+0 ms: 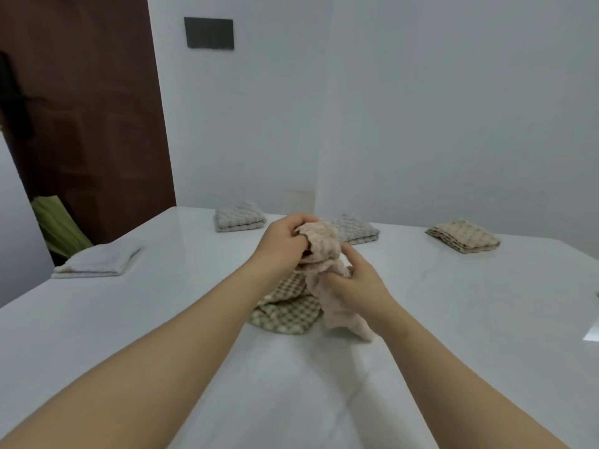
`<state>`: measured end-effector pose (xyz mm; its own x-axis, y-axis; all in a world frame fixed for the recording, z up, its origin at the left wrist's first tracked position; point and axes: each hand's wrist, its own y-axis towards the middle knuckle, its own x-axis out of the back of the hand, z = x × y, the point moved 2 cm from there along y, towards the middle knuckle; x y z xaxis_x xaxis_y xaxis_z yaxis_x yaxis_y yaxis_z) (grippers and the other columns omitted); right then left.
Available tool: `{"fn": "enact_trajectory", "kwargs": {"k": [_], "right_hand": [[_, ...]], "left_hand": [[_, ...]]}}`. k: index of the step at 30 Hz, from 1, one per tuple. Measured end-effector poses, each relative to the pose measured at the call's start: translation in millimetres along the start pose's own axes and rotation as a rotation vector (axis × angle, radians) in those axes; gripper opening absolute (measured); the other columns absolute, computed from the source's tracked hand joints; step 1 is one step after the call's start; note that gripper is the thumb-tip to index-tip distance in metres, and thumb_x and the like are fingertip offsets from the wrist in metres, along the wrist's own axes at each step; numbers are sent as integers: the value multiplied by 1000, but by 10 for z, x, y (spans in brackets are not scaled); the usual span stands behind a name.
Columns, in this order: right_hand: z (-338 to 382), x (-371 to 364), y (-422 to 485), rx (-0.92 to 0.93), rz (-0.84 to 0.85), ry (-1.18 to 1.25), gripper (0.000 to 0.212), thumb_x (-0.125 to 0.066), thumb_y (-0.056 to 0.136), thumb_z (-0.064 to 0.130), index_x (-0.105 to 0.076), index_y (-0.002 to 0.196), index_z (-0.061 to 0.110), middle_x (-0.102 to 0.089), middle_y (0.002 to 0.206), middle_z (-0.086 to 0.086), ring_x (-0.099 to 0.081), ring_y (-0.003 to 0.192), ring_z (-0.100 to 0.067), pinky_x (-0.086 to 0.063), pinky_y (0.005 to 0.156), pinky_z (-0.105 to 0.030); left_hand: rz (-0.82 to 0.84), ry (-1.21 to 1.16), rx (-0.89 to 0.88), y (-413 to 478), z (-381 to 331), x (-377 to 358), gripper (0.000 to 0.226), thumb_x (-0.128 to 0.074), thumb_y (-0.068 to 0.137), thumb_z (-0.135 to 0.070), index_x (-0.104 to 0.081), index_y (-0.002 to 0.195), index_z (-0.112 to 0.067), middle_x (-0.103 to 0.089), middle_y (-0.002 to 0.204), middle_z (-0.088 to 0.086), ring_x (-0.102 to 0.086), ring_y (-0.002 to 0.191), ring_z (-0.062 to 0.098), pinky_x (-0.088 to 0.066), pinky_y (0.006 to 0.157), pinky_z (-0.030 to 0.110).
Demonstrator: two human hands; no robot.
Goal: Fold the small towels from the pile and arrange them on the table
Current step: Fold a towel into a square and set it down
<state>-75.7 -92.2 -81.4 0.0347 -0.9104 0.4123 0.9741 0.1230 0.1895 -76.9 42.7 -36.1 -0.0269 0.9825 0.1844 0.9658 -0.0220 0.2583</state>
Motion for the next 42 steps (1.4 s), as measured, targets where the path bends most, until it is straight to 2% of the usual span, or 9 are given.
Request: {"fn": "enact_trajectory", "kwargs": {"k": [4,7,12,18,23,28,33,36,42], "right_hand": [[160,258,206,25,-232,195,7,-57,83,9,-63,83,12,-64,77,0,-60,78,-17,-52,77,-35],[178,506,253,86,-565,214,9,-52,83,11,-55,75,8,-54,73,-4,-51,71,-18,-45,68,-35],[-86,434,167,64,-523,-245,3,-54,79,15,-56,78,15,-45,90,-2,-42,79,-17,-32,70,-28],[-530,156,129,59,-293,-348,16,-50,85,12,-55,100,16,-49,96,4,-45,87,-13,-26,68,-24],[-578,53,264,213,-279,-341,24,-50,84,9,-59,104,18,-59,106,4,-48,96,-9,-28,72,-18],[-611,-186,86,505,158,-587,40,-43,70,33,-65,103,26,-68,104,7,-59,101,-16,-43,89,-32],[-645,8,-109,425,-99,-276,40,-40,80,44,-69,87,16,-71,84,1,-58,84,-8,-40,81,-26],[-729,190,-29,85,-355,-551,37,-42,87,45,-61,109,22,-63,115,3,-50,110,-19,-35,93,-36],[-849,57,93,-93,-60,-668,52,-42,88,52,-33,137,37,-45,139,11,-34,129,-17,-21,104,-37]], "left_hand": [[-45,-5,-159,80,-73,0,28,-51,87,1,-59,90,-26,-62,91,-11,-59,90,8,-50,79,17],[-143,393,-126,67,267,109,26,-54,85,-10,-54,106,-26,-56,114,-7,-50,112,14,-42,96,31],[330,1213,280,7,1017,58,44,-51,87,-41,-42,130,-35,-32,145,-1,-30,131,27,-30,103,40],[-324,869,206,335,1100,254,47,-46,89,-8,-37,135,-13,-31,141,16,-35,127,35,-32,104,39],[-262,624,-86,356,902,45,38,-48,93,-14,-46,130,-13,-41,138,7,-36,129,22,-27,104,27],[-157,-127,339,118,985,-124,16,-47,94,-34,-49,108,-25,-54,112,-1,-55,95,14,-45,78,25],[-236,415,216,-56,1194,-115,40,-58,88,-34,-49,126,-25,-54,125,-2,-52,105,14,-41,88,28],[-133,578,157,-24,1197,-174,47,-47,92,-43,-37,136,-34,-42,142,-9,-38,127,19,-34,102,35],[187,983,44,69,1225,-246,39,-35,97,-33,-37,135,-41,-38,142,-22,-31,128,15,-25,101,33]]}}
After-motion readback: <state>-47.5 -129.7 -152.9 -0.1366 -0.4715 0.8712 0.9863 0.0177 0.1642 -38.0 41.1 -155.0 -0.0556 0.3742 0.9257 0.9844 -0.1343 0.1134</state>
